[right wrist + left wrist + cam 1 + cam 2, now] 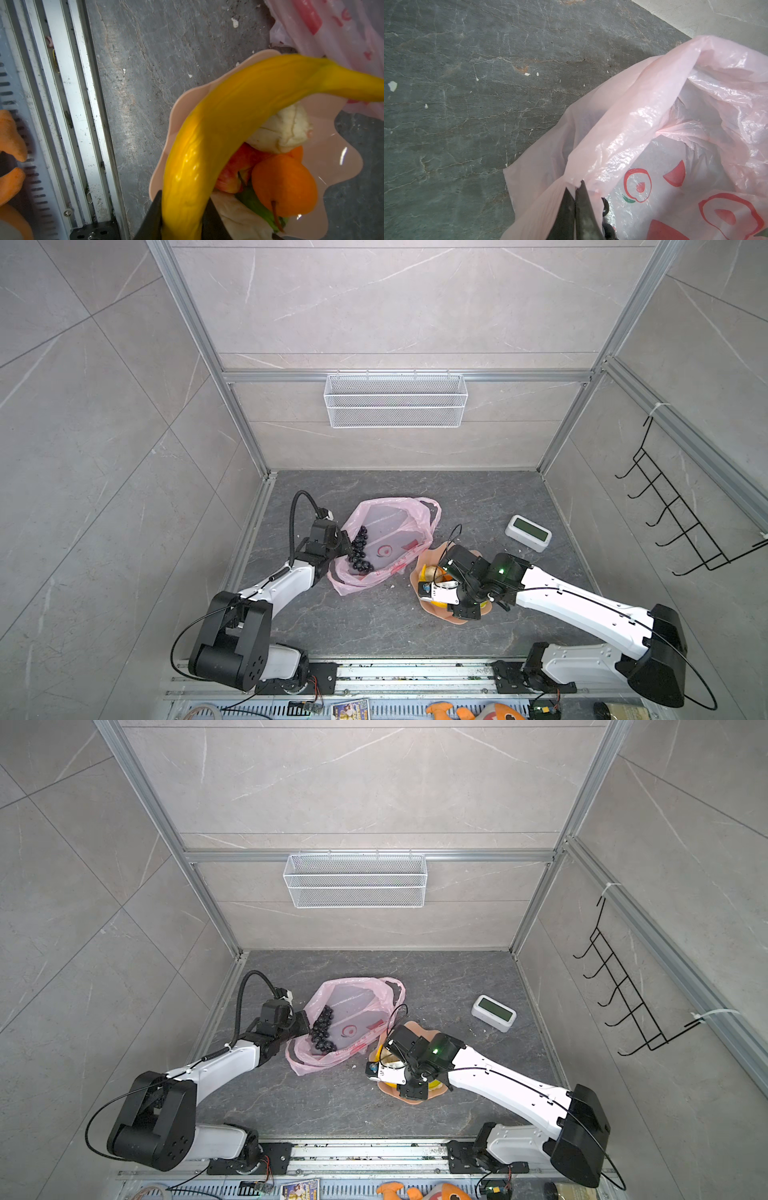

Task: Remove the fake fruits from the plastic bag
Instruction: 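Lower the yellow banana into the bowl and open the right gripper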

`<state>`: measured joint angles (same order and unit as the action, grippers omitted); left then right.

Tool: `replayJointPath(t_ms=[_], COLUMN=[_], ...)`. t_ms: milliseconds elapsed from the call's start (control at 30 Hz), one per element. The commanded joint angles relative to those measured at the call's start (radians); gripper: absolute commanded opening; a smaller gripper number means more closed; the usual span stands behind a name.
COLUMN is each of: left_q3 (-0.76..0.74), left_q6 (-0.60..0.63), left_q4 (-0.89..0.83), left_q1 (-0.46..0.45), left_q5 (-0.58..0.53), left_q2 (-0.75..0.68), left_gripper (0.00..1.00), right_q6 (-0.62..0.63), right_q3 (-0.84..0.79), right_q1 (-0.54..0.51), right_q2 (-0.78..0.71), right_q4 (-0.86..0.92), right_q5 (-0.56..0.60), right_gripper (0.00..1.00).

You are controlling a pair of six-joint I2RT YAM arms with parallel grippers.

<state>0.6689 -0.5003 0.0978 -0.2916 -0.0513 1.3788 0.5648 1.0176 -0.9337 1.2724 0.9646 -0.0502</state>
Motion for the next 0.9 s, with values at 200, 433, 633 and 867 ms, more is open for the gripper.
replayJointPath(t_ms=[200,433,633,867], left_q3=[0.008,0.008,0.009,0.008], left_q6=[0.012,0.013,0.011,0.013], left_q4=[0.013,0.015,0.017,0.017], left_q1=[0.006,0.006,0.006,0.006], left_q5=[-0.009,-0.006,-0.003,-0.002], left_q2=[0.003,0.008,0.012,0.008], left_gripper=[0.00,0.00,0.00,0.00], right_q6=[-0.073,-0.109,-0.153,-0.181], right_q3=[-0.017,-0.010,-0.022,-0.051], right_q1=[-0.029,-0.078,-0.109,-0.131], right_q2=[0.047,0.092,0.125,0.119], right_q4=[-0.005,-0.045,-0.064,-0.080], right_q5=[0.052,0.125,0.231,0.271], right_gripper=[0.24,0.24,0.25,0.25])
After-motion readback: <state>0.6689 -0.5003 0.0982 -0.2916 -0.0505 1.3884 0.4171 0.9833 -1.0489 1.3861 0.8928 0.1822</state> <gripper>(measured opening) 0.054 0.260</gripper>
